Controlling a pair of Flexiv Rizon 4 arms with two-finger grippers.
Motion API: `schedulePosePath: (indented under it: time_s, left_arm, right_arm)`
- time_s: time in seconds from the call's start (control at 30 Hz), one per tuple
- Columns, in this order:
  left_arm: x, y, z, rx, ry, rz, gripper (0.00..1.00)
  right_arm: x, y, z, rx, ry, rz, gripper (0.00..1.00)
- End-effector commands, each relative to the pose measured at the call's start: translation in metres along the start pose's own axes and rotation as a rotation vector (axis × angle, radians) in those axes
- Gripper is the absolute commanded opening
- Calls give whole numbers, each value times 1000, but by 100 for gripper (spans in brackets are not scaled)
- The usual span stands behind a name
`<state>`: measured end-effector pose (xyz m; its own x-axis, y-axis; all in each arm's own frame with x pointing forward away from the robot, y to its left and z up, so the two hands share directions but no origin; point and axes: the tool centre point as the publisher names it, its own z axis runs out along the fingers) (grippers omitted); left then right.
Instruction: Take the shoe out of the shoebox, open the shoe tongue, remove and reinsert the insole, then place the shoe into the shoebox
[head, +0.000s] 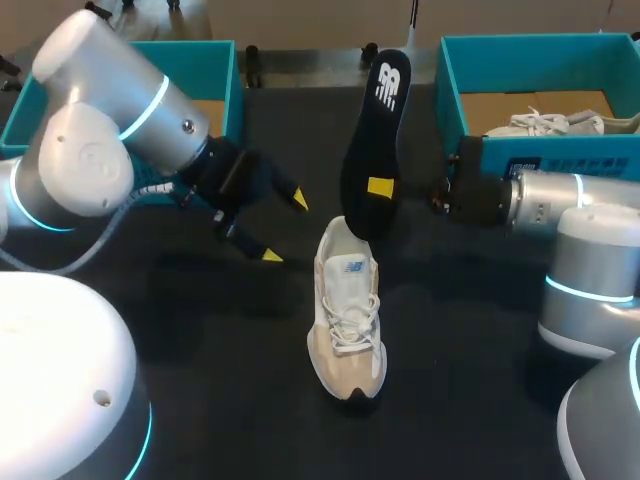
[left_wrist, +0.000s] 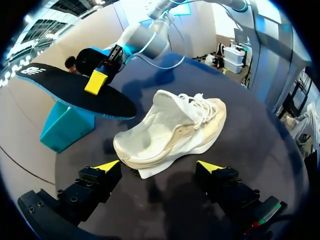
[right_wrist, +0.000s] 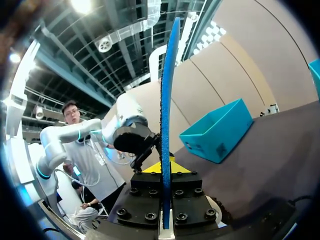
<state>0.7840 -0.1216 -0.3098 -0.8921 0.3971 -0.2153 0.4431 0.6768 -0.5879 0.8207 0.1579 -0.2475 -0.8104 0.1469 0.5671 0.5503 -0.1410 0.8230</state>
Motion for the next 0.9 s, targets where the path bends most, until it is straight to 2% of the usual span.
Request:
schedulePosePath:
  time_s: [0.03, 0.27, 0.5, 0.9]
  left_arm:
    - [4, 2, 6, -20, -13, -13, 100]
    - [6, 5, 13, -38, -20, -58, 100]
    - [14, 11, 18, -58, -4, -85, 100]
    - [13, 17, 26, -78, -20, -137, 100]
  right_arm:
    - [1, -1, 1, 1, -3, 0, 0]
    - [-6, -10, 10, 22, 23, 4, 0]
    - [-8, -21, 15, 8, 60, -31, 0]
    - [-8, -26, 12, 29, 28, -45, 0]
